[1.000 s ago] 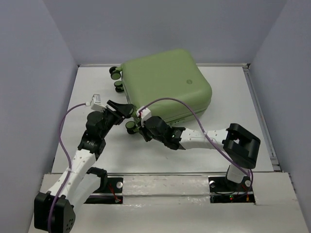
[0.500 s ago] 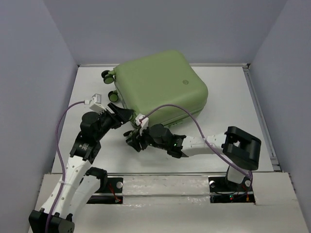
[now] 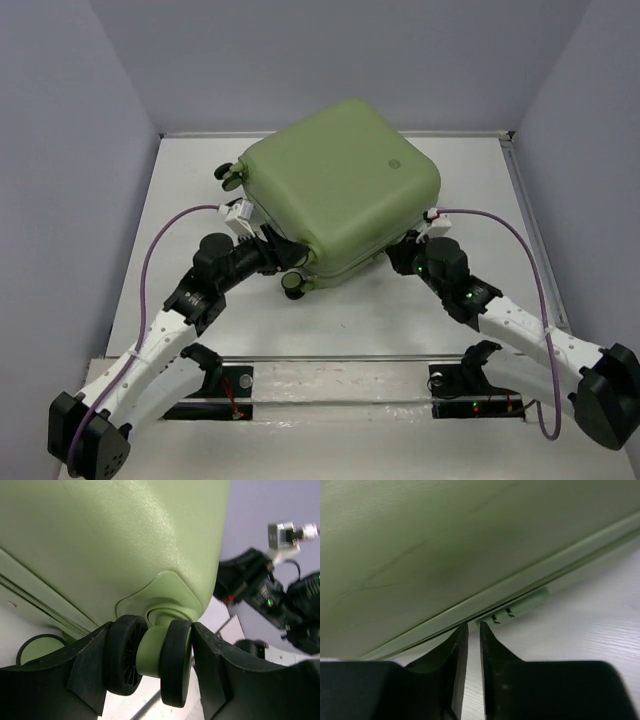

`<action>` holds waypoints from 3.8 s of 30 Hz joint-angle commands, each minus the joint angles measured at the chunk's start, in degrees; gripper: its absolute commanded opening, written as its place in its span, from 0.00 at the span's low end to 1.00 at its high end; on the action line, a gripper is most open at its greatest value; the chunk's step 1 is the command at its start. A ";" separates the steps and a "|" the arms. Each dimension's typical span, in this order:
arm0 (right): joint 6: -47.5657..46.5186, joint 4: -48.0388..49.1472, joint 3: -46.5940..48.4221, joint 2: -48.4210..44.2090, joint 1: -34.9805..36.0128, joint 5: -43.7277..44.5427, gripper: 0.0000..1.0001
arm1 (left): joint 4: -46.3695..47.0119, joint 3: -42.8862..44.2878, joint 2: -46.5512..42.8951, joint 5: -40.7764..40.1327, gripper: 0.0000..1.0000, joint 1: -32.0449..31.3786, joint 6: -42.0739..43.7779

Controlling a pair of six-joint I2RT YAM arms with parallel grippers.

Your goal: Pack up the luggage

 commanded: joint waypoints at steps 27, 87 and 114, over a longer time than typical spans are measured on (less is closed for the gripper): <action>-8.91 -0.66 11.68 10.15 -24.92 -30.73 0.43 | 19.02 20.33 31.82 -3.21 0.06 -26.00 1.68; 0.68 39.20 -11.34 9.06 9.19 7.68 0.07 | -4.23 43.20 22.81 -4.43 0.99 -26.53 14.94; -1.33 22.77 -9.67 2.65 9.19 4.77 0.27 | -27.04 30.44 24.33 -31.51 0.99 -2.80 26.99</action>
